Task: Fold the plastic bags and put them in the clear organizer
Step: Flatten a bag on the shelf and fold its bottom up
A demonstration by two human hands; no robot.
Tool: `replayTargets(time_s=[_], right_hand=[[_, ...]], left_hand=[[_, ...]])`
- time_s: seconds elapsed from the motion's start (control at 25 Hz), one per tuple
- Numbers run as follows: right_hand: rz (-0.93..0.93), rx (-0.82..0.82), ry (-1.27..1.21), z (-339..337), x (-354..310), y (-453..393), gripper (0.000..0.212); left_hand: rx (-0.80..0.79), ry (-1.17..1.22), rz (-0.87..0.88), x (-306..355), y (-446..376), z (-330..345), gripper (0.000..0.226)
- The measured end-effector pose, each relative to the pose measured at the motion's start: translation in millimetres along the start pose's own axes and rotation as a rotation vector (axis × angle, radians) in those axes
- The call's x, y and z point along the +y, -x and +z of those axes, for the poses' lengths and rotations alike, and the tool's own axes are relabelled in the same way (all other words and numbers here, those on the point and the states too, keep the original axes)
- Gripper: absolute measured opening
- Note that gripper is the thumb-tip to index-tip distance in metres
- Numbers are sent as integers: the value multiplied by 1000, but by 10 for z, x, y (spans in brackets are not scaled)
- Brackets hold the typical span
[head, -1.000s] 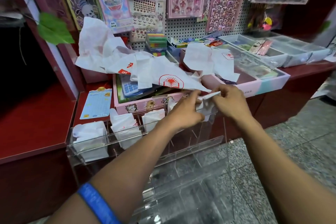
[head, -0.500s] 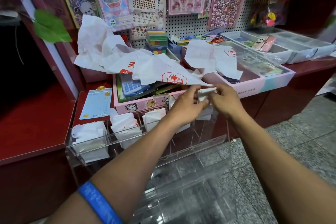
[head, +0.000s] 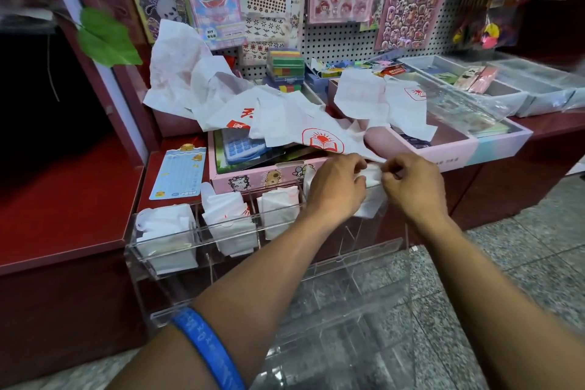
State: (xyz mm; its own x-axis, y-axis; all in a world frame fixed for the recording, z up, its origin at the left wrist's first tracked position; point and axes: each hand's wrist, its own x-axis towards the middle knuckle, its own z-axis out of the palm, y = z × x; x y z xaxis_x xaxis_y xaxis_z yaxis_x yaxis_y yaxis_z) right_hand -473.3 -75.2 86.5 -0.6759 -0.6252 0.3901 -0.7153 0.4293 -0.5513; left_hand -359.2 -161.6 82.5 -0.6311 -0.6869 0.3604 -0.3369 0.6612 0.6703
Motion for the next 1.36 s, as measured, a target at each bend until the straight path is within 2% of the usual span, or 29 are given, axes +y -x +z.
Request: replayTargets(time_s=[0.24,0.32,0.44,0.52,0.64,0.68,0.76,0.84,0.92,0.96,1.08,1.12,1.2,1.24,1.28,1.36], right_hand=[[-12,75,-53,-83,-301,77,7],[-79,64,-59,-58,-511,116,9],[-189,14,-85,43,-859,148,16],[-279,-75,48,161,-1066,139,26],[-246,-217,274,300,-1254,176,41],[-225,-203,262,312,-1297,199,44],[-244,-75,146,278,-1379,255,52],[-361,78,-10,233,-1523,342,53],[-453,111,-180,219,-1742,440,48],[-481,60,-246,223,-1868,513,44],[-563,-239,-444,263,-2165,773,34],[-563,-365,-496,280,-2226,865,30],[-529,-547,-544,317,-2283,999,26],[-497,-576,-538,337,-2281,1034,23],[-455,-564,-534,350,-2274,1052,21],[-334,-427,-537,375,-2282,1049,20]], left_hand=[[14,34,110,70,249,-330,23],[29,39,97,21,388,-565,23],[133,49,10,-167,594,-959,23],[201,70,-57,-336,711,-1202,20],[274,75,-131,-553,837,-1479,20],[290,75,-146,-616,870,-1553,21],[320,110,-170,-697,894,-1670,22],[339,181,-193,-724,885,-1762,22],[342,310,-229,-690,856,-1815,15],[329,450,-282,-661,856,-1859,12],[210,995,-500,-575,903,-2067,42],[212,1070,-545,-585,920,-2119,45],[320,1055,-661,-631,977,-2187,27],[386,1003,-737,-668,1009,-2208,18],[415,955,-796,-702,1050,-2233,18],[407,901,-874,-791,1152,-2323,33]])
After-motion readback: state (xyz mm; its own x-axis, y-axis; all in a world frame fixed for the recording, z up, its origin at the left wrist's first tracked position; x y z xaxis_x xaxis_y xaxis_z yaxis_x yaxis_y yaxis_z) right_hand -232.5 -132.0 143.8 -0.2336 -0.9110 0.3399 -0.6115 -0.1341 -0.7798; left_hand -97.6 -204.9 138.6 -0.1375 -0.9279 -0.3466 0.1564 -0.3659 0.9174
